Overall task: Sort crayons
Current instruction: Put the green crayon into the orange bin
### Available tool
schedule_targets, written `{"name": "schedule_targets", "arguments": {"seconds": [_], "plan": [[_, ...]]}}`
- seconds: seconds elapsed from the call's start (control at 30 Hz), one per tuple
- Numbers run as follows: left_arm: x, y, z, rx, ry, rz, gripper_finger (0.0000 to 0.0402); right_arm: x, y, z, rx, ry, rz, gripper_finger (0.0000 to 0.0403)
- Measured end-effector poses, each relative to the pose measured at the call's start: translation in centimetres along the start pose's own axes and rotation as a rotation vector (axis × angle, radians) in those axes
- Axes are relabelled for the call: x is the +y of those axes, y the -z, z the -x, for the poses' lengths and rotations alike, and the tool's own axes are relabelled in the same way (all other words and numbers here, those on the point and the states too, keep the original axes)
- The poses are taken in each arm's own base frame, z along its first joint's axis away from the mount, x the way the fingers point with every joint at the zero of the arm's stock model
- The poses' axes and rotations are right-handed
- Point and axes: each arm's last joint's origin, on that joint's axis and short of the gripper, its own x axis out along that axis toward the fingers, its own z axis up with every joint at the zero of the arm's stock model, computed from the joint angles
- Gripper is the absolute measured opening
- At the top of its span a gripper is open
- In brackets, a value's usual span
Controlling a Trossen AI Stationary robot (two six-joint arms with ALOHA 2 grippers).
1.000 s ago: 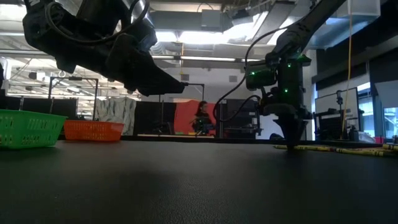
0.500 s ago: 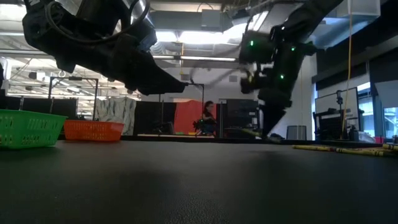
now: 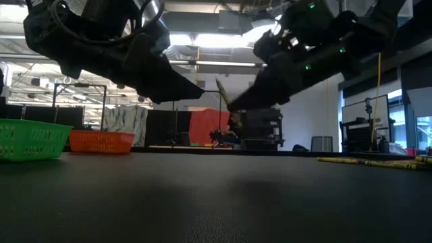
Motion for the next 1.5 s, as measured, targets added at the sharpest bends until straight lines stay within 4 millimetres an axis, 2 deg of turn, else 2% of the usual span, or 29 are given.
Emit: {"name": "schedule_targets", "arguments": {"seconds": [0.13, 0.33, 0.53, 0.77, 0.97, 1.3, 1.5], "plan": [[0.0, -0.3, 0.0, -0.032, 0.003, 0.031, 0.0116, 1.0, 0.2, -0.6, -0.065, -0.038, 0.05, 0.0015], [-0.1, -0.7, 0.0, -0.072, 0.024, 0.073, 0.0156, 0.9, 0.4, -1.3, -0.129, -0.023, 0.05, 0.0016], [-0.6, -0.9, -0.3, -0.135, 0.029, 0.067, 0.016, 1.1, -0.2, -1.4, -0.209, -0.052, 0.047, 0.0016], [-1.3, -1.1, -2.4, -0.172, 0.013, 0.036, 0.0159, 1.1, -0.5, -1.3, -0.239, -0.054, 0.056, 0.0016], [-1.4, -1.6, -2.6, -0.197, 0.011, 0.033, 0.0125, 1.1, -0.4, -1.3, -0.236, -0.056, 0.066, 0.0017], [-1.4, -1.6, -2.6, -0.181, 0.007, 0.025, 0.0011, 1.1, -0.5, -1.3, -0.237, -0.065, 0.041, 0.0017], [-1.3, -2.2, -2.1, -0.178, 0.008, 0.025, 0.0013, 1.1, -0.7, -1.3, -0.255, -0.068, 0.013, 0.0027]]}}
